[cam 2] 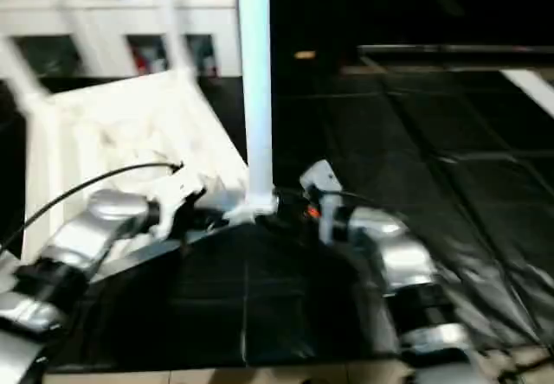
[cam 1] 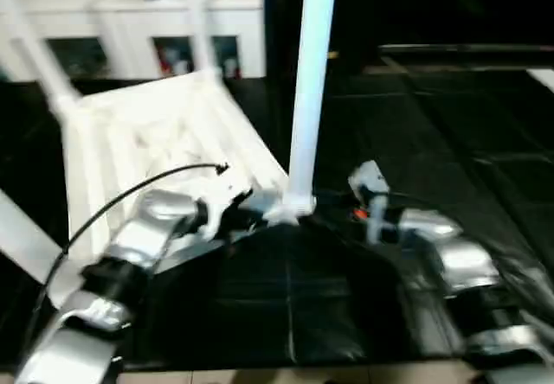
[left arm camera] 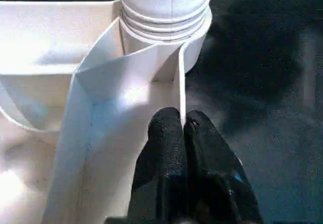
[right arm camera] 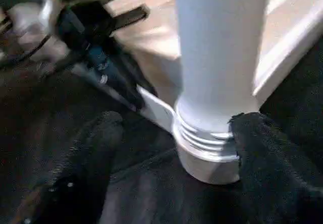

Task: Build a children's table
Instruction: Rotate leg to tighten

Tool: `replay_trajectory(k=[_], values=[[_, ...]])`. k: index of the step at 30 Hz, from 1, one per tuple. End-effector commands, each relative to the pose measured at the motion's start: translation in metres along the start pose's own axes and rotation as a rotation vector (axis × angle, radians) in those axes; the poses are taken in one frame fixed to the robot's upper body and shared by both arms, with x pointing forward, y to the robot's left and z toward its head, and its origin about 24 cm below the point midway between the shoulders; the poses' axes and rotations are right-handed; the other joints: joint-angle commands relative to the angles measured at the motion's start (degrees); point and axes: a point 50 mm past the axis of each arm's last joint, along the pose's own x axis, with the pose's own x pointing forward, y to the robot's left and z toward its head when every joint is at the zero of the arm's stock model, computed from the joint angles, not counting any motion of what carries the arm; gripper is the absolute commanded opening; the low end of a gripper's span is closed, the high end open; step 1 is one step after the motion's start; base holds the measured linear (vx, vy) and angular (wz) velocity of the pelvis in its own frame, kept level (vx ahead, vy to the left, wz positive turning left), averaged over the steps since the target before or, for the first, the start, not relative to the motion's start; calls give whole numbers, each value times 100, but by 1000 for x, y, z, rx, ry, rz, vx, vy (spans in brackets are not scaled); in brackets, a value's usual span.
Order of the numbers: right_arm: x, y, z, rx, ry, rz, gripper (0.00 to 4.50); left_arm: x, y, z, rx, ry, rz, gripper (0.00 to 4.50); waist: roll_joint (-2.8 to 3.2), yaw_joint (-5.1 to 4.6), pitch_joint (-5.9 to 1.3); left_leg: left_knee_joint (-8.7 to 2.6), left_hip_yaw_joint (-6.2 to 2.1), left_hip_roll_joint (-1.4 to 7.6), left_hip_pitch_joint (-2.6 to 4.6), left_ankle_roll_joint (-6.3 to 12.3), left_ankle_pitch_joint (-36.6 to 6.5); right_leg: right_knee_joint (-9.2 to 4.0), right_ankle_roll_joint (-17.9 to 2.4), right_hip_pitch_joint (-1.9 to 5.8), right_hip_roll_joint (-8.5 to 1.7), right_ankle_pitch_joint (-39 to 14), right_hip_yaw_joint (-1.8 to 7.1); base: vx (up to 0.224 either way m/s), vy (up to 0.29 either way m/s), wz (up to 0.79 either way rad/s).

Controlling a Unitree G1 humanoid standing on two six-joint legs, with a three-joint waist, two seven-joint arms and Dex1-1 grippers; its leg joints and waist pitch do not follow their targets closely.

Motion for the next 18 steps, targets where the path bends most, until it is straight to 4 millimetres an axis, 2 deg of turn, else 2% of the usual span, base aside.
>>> replay_trajectory(k=[1,2,3,4,9,11,13,15,16,18], values=[[1,4,8,-51,15,102,398,8,-15,1,60,2,-160,0,-64,36,-462,-254,174,-26,-105,643,-292,-265,-1067,437,-263,-990,332,0,0,0],[-1,4,9,-63,29,130,408,7,-16,1,67,1,-183,0,-67,49,-465,-251,178,-24,-111,637,-299,-252,-1074,444,-262,-974,333,0,0,0],[-3,5,10,-71,42,159,421,6,-18,1,73,2,-207,0,-70,91,-453,-266,196,-2,-69,621,-429,-262,-1106,408,-253,-1069,346,0,0,0],[-5,6,11,-82,62,208,421,4,-21,0,83,11,-248,0,-108,98,-443,-269,208,-1,-61,611,-498,-269,-1108,398,-248,-1139,351,0,0,0],[-5,11,12,-110,97,329,421,1,-26,0,125,49,-336,0,-104,155,-398,-293,233,14,-10,432,-928,-287,-1064,332,-248,-1678,456,0,0,0],[-2,13,12,-116,106,377,421,-1,-29,1,149,59,-373,0,-136,205,-408,-302,240,18,14,359,-994,-275,-1045,330,-254,-1737,490,0,0,0],[0,14,12,-114,107,395,405,-1,-31,2,161,65,-389,0,-146,190,-399,-304,237,12,-16,322,-1061,-255,-1059,339,-244,-1701,503,0,0,0],[3,13,13,-95,109,430,392,-3,-34,4,182,69,-423,0,-177,183,-391,-314,236,-1,-27,281,-1143,-266,-983,346,-241,-1900,513,0,0,0],[3,13,13,-95,109,430,392,-3,-34,4,182,69,-423,0,-166,188,-395,-316,231,-1,-36,263,-1102,-269,-940,354,-248,-1953,521,0,0,0],[4,14,12,-83,116,458,366,-3,-35,5,186,68,-432,0,-180,194,-394,-312,238,9,-14,240,-1117,-265,-968,332,-246,-1884,531,0,0,0]])
